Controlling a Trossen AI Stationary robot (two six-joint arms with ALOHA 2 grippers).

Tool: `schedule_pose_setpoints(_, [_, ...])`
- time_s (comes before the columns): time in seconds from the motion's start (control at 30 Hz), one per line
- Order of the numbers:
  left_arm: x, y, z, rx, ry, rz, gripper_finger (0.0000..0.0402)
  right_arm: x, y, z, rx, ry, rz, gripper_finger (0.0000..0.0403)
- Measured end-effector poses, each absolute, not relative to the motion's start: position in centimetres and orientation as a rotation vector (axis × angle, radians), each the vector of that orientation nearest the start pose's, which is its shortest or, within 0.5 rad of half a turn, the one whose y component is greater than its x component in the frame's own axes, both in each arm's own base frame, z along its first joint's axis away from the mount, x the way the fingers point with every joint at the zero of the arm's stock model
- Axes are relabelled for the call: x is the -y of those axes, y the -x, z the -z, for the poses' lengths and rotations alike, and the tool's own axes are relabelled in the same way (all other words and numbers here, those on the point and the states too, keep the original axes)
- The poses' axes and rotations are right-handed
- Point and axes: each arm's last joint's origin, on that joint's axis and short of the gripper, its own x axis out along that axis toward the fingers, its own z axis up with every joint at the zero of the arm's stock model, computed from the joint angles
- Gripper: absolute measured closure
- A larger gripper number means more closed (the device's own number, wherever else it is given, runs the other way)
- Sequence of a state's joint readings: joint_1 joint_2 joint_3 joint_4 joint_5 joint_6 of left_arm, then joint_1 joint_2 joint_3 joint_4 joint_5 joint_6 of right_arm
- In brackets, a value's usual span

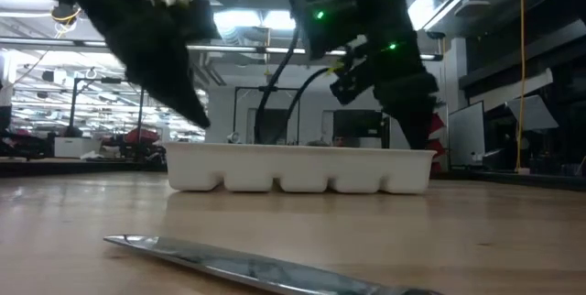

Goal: Sort silverware
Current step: Adjust the white cutlery tray

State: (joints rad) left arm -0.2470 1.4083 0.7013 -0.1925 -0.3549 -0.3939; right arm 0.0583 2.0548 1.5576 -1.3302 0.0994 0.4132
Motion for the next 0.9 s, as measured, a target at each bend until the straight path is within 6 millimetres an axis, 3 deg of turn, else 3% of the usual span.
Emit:
schedule_pose_setpoints(0.17, [5.9,-26.3,-15.1,-0.909,0.107,-0.256,0.0316,-4.6,-35.7,-17.4,-1.756,-0.053,0.380,0.0283])
schedule_pose_setpoints(0.27, [6.4,-26.5,-14.6,-0.921,0.145,-0.227,0.0316,-6.4,-35.5,-17.4,-1.736,-0.042,0.380,0.0283])
schedule_pose_setpoints(0.47, [8.2,-26.5,-14.7,-0.903,0.177,-0.126,0.0316,-9.9,-35.2,-17.3,-1.733,-0.130,0.251,0.0283])
schedule_pose_setpoints(0.9, [11.9,-25.6,-15.0,-0.872,0.314,-0.030,0.0316,-15.4,-34.7,-16.9,-1.699,-0.276,0.045,0.0283])
